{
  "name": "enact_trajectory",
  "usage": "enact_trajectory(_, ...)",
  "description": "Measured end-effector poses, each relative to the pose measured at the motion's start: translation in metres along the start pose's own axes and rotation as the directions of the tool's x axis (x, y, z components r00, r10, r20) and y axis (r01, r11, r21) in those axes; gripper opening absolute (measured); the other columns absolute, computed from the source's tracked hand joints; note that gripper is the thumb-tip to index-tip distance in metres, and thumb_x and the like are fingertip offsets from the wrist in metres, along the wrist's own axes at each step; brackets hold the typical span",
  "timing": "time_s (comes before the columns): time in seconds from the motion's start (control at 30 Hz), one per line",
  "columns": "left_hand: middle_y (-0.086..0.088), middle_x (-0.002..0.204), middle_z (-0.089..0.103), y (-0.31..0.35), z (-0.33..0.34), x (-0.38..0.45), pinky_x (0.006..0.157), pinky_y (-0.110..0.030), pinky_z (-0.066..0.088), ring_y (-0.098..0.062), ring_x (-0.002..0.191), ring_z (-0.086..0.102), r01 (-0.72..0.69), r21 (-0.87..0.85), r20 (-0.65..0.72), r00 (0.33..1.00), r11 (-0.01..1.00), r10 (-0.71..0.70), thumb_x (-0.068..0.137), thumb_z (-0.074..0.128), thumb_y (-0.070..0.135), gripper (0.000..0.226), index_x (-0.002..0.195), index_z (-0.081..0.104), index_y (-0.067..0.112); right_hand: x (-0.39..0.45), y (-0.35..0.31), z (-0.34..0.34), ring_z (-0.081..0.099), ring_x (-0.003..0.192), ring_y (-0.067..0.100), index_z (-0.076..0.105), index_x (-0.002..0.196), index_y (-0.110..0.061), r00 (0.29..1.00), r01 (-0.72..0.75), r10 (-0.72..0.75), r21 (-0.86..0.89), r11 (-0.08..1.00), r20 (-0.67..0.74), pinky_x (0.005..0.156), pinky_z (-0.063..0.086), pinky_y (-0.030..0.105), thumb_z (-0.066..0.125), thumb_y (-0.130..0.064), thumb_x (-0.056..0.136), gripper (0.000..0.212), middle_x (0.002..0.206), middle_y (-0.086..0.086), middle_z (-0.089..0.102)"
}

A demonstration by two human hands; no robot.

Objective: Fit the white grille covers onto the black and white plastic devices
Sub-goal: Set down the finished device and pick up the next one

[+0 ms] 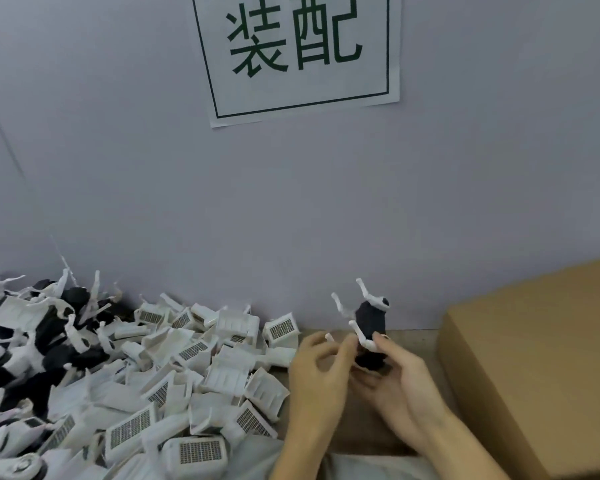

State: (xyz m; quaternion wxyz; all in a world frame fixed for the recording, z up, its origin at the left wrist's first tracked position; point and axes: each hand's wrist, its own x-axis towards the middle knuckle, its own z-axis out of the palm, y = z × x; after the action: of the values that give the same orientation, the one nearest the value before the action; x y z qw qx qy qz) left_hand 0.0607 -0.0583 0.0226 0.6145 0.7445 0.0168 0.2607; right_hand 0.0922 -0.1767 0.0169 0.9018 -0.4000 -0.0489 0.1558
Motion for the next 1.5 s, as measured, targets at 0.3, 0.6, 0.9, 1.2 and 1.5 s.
enact_trajectory(0.3, -0.002, 0.091, 0.078, 0.001, -0.01, 0.017, 0.076, -0.026, 0.056, -0.015, 0.088, 0.075, 0.31, -0.279, 0.13, 0.95, 0.909, -0.284, 0.096, 0.062, 0.035, 0.022, 0.1, 0.071, 0.015, -0.012, 0.021, 0.011, 0.045, 0.112, -0.018, 0.023, 0.134, -0.048, 0.913, 0.359, -0.324, -0.868, 0.344, 0.249, 0.086, 0.047, 0.01, 0.083, -0.036, 0.074, 0.086, 0.126, -0.027, 0.04)
enact_trajectory(0.6, -0.003, 0.108, 0.076, -0.006, 0.005, 0.012, 0.105, -0.044, 0.049, -0.018, 0.108, 0.07, 0.372, -0.425, 0.132, 0.927, 0.825, -0.35, 0.095, 0.065, 0.032, 0.025, 0.117, 0.069, 0.021, -0.012, 0.02, 0.017, 0.068, 0.079, -0.003, 0.067, 0.094, -0.037, 0.897, 0.37, -0.363, -0.877, 0.307, 0.251, 0.064, 0.052, 0.012, 0.073, -0.025, 0.074, 0.024, 0.084, -0.017, 0.072)
enact_trajectory(0.9, -0.001, 0.081, 0.075, -0.011, -0.003, 0.015, 0.076, -0.033, 0.055, -0.017, 0.082, 0.072, 0.168, -0.146, 0.017, 0.986, 0.975, -0.167, 0.091, 0.07, 0.012, 0.005, 0.092, 0.07, 0.018, -0.009, 0.013, 0.004, 0.055, 0.125, -0.002, 0.054, 0.133, -0.038, 0.955, 0.294, -0.194, -0.788, 0.541, 0.223, 0.103, 0.045, 0.022, 0.067, -0.014, 0.091, 0.049, 0.13, -0.02, 0.063)
enact_trajectory(1.2, 0.01, 0.115, 0.068, -0.01, 0.005, 0.001, 0.093, -0.037, 0.051, -0.01, 0.109, 0.062, -0.359, 0.25, 0.401, 0.884, 0.899, 0.242, 0.08, 0.046, 0.0, 0.052, 0.121, 0.063, 0.026, -0.003, 0.005, 0.006, 0.069, 0.083, -0.004, 0.07, 0.107, -0.025, 0.84, 0.359, -0.541, -0.713, 0.603, -0.034, 0.063, 0.051, 0.009, 0.087, -0.026, 0.074, 0.038, 0.096, -0.008, 0.075)
enact_trajectory(1.5, 0.006, 0.096, 0.073, -0.008, 0.004, 0.001, 0.082, -0.04, 0.055, -0.014, 0.092, 0.068, -0.277, 0.156, 0.447, 0.876, 0.948, 0.182, 0.081, 0.045, -0.005, 0.041, 0.104, 0.067, 0.021, -0.006, 0.001, 0.011, 0.066, 0.074, -0.003, 0.055, 0.1, -0.043, 0.766, 0.366, -0.642, -0.842, 0.397, 0.03, 0.059, 0.047, 0.006, 0.084, -0.055, 0.063, 0.049, 0.077, -0.022, 0.069)
